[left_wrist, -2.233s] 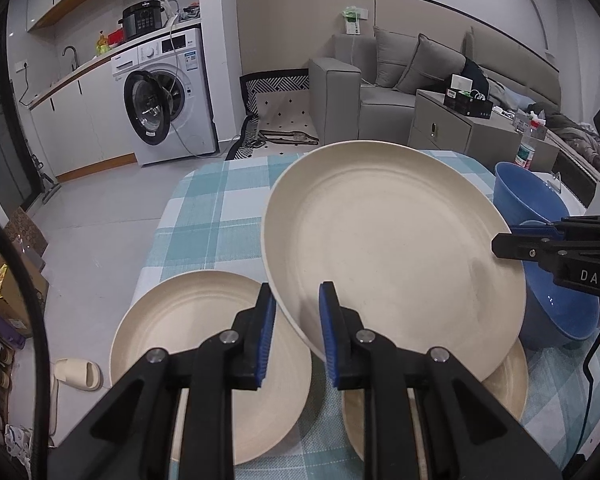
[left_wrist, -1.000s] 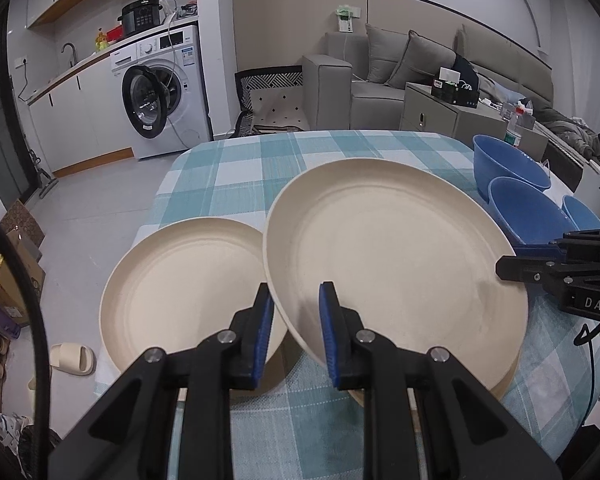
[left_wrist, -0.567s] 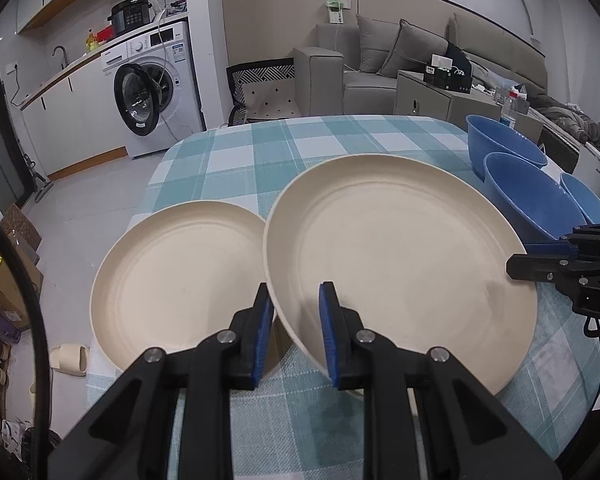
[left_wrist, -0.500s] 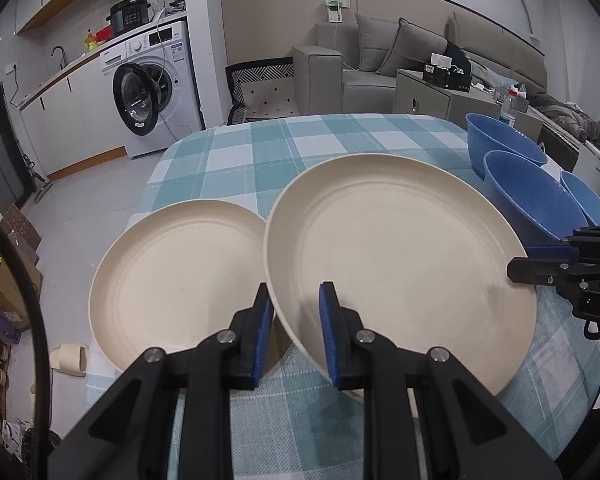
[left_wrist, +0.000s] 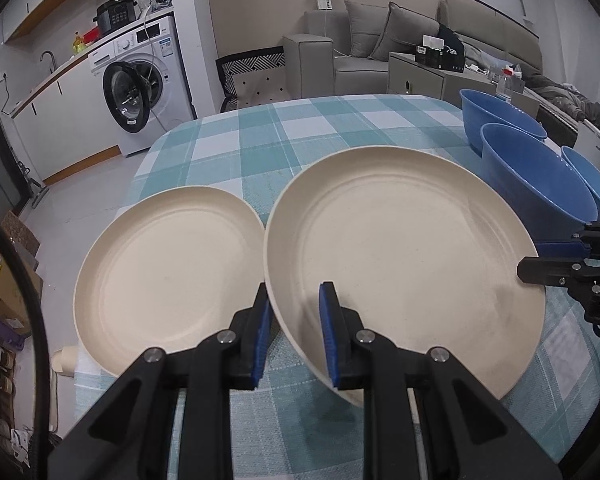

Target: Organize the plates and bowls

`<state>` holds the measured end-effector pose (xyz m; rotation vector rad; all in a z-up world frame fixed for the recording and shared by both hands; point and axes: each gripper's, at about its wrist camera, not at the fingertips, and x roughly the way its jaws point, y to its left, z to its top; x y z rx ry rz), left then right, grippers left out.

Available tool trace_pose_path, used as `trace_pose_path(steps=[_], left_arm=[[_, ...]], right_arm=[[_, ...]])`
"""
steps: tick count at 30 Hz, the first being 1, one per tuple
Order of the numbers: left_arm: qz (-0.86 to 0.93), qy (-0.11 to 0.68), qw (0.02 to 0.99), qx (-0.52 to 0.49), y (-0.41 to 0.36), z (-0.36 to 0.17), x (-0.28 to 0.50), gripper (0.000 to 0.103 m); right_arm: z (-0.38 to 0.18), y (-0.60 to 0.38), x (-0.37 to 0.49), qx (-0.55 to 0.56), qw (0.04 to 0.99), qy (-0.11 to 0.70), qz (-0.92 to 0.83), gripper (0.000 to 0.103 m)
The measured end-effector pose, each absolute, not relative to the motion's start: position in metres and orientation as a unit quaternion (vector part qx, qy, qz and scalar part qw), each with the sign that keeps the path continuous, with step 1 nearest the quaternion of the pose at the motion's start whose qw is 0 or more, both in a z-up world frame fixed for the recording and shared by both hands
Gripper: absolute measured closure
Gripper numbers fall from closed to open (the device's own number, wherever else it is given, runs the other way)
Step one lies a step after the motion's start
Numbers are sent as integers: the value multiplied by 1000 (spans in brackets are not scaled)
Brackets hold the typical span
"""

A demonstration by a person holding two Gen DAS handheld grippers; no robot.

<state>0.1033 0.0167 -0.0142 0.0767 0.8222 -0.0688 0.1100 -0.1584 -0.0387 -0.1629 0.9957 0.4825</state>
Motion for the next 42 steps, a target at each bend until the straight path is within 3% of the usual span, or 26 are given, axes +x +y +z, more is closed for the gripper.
trace_pose_path(steps=[42], left_arm=[[-40, 428, 898, 96, -9, -35, 99, 73]], right_arm=[[-51, -160, 105, -113, 849, 479, 190, 79]])
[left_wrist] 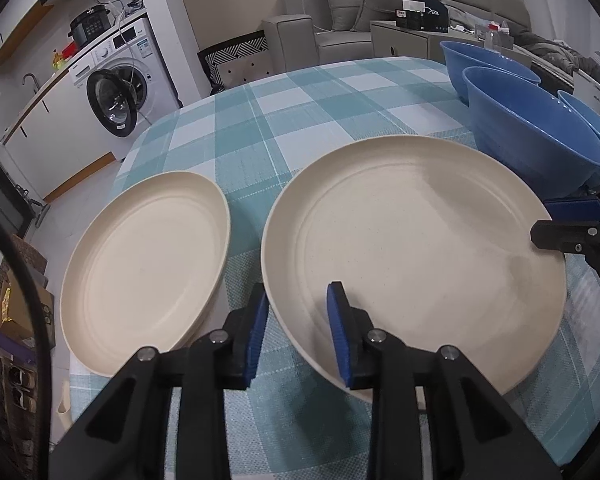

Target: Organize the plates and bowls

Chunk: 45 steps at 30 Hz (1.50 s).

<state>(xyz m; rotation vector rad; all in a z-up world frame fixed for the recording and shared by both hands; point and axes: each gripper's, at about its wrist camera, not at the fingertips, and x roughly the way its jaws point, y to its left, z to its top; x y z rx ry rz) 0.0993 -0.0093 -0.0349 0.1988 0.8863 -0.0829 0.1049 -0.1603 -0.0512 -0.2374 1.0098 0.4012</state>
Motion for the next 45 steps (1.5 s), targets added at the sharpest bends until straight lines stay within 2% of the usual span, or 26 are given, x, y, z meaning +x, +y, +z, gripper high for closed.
trace_pose_path(steps=[10, 14, 28, 31, 32, 35, 38, 40, 41, 42, 44, 45], left_arm=[[-51, 429, 897, 95, -9, -34, 98, 66], [-61, 432, 895, 90, -10, -34, 97, 58], [-78, 418, 904, 53, 2, -13, 89, 52], [-77, 411, 907, 50, 4, -6, 86, 52], [-78, 408, 908, 48, 5, -4, 85, 52], [-78, 395, 914, 43, 7, 5, 81, 51], [-76, 383, 920, 39, 10, 15, 77, 51], [-75, 375, 923, 36, 12, 21, 74, 47], [-74, 372, 924, 35, 14, 23, 73, 40], [-72, 369, 926, 32, 15, 26, 72, 27], [-64, 356, 932, 26, 19, 31, 69, 10], [-61, 350, 935, 23, 21, 34, 68, 6]], right_arm=[[-51, -162, 103, -118, 850, 476, 192, 79], [-51, -162, 102, -117, 849, 477, 197, 76], [-41, -162, 96, -106, 851, 467, 216, 68], [-36, -161, 93, -101, 852, 461, 226, 60], [-34, -161, 92, -98, 852, 459, 231, 54], [-28, -157, 89, -94, 854, 451, 242, 49], [-22, -156, 89, -86, 855, 445, 250, 37], [-18, -154, 88, -83, 856, 441, 256, 35], [-16, -153, 88, -83, 857, 438, 258, 33], [-13, -151, 87, -83, 858, 433, 264, 30], [-9, -149, 87, -82, 860, 426, 269, 20], [-5, -148, 87, -80, 863, 420, 271, 16]])
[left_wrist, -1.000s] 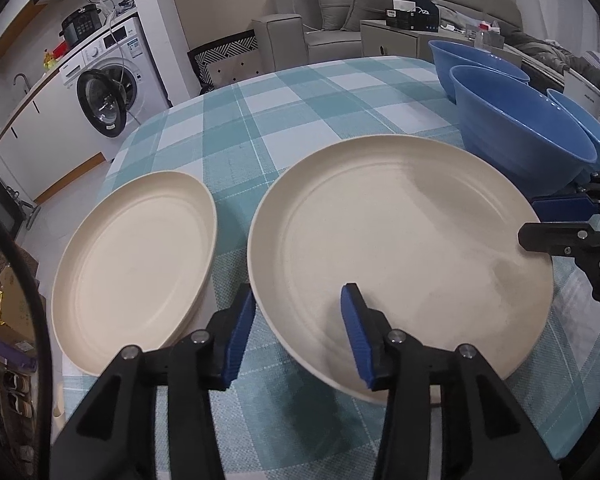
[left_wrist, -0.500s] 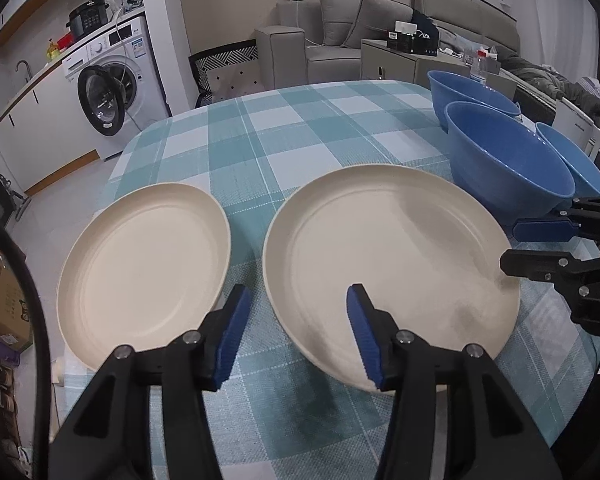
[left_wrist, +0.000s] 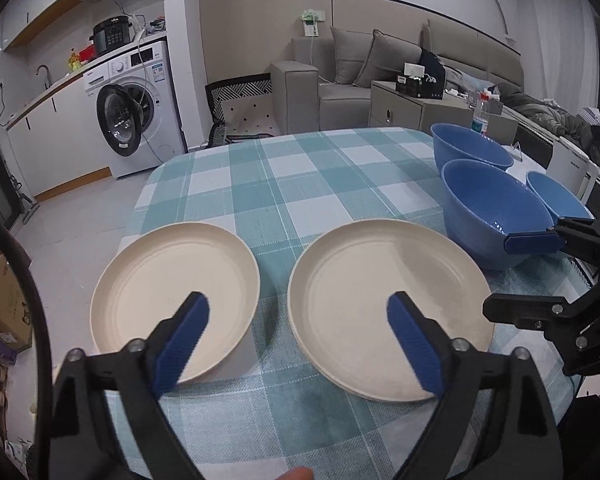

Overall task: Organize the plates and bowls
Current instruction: 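Open both tools and pull back from the placed plates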

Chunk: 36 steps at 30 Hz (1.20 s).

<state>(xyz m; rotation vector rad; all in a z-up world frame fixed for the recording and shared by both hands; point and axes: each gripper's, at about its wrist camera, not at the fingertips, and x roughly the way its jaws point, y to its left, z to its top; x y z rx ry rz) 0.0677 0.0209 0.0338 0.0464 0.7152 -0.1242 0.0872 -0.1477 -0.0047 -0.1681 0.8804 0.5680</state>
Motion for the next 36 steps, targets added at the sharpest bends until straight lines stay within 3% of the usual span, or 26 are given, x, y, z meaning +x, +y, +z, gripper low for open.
trace_pose_path(steps=[2, 4, 36], left_arm=[[-60, 346, 936, 15, 26, 38, 67, 3], [-61, 349, 935, 9, 31, 40, 67, 0], [70, 315, 944, -74, 138, 47, 64, 0]], right_arm=[[1, -146, 88, -80, 867, 410, 272, 12], [8, -143, 89, -83, 873, 399, 268, 1], [39, -73, 110, -56, 872, 362, 324, 0]])
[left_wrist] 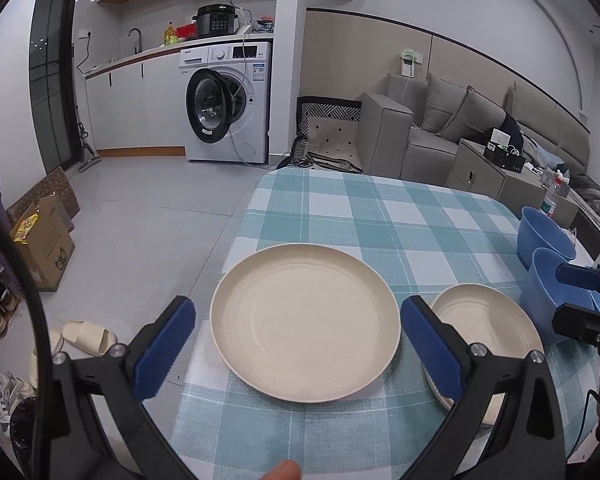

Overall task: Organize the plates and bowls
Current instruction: 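Open both tools and pull back from the placed plates, then reach both tools to the next cream plate rims and close them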

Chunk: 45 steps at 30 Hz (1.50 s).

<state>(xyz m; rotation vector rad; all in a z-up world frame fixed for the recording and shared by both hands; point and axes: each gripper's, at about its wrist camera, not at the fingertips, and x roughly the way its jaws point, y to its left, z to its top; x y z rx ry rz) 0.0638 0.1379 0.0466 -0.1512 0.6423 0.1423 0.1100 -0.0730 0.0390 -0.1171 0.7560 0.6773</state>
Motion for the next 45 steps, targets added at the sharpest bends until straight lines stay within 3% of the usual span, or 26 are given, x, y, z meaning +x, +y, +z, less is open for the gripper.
trace_pose_path(steps=[24, 40, 45], left_arm=[[103, 338, 929, -109, 172, 20, 75, 0], [106, 344, 926, -110, 174, 15, 79, 0], [109, 346, 925, -110, 177, 12, 81, 0]], right_arm=[[29, -14, 145, -125, 859, 354, 348, 0], [33, -12, 168, -58, 909, 241, 335, 0], [27, -1, 183, -32, 904, 265, 332, 0]])
